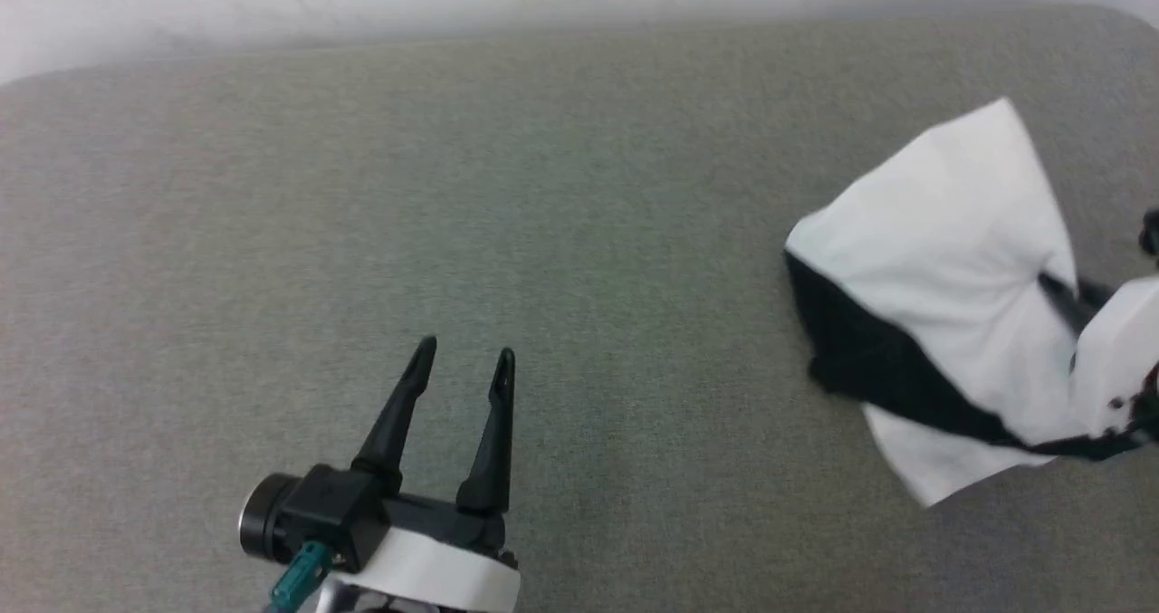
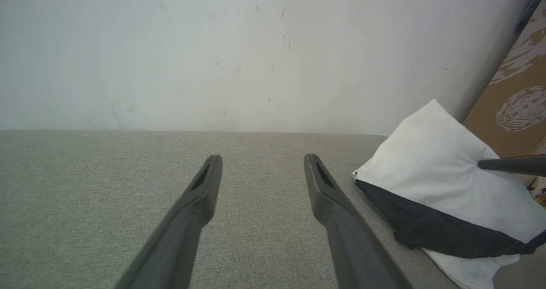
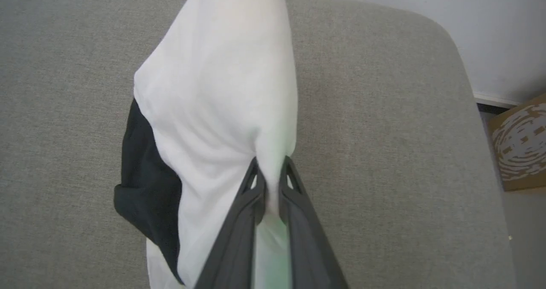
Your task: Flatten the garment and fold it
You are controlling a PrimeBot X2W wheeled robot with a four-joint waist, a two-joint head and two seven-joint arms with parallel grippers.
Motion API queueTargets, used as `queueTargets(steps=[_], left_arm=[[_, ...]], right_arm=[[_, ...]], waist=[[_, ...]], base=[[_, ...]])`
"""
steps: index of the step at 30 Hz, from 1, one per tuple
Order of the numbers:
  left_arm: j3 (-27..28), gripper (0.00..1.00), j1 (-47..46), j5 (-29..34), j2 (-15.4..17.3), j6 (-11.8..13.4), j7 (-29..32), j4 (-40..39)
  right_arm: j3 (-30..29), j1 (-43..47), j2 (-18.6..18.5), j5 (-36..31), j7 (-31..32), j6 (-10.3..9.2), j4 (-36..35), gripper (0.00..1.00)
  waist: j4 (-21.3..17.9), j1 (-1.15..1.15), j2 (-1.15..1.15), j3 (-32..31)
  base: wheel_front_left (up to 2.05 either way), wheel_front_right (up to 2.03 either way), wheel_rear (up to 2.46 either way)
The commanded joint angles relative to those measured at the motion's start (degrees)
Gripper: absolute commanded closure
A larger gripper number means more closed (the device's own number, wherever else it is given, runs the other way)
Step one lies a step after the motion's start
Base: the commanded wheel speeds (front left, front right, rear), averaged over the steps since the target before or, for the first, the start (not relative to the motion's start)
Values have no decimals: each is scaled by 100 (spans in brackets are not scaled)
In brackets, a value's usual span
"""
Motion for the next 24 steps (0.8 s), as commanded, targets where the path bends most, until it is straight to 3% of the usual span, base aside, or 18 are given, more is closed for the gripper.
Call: queueTargets(steps=[1, 9, 19, 24], left_arm=[[19, 0, -178, 101, 54, 56, 59, -87], [35, 0, -801, 476, 246, 121, 422, -523], [95, 0, -1369, 907, 459, 210, 764, -936], [90, 0, -1536, 1039, 515, 232, 864, -1057]], right_arm=[[82, -264, -203, -3, 45, -6, -1, 100], [246, -1177, -1119, 176, 113, -6, 298, 100], [241, -1903, -1788, 70, -303, -6, 1123, 100], [293, -2224, -1952, -77, -692, -6, 1711, 100]], waist=[[-393, 0, 0, 423], [-875, 0, 0, 1274], [-1180, 0, 0, 2006], [-1237, 0, 0, 2203]], base=[[0, 0, 0], [0, 0, 0], [0, 0, 0], [0, 0, 0]])
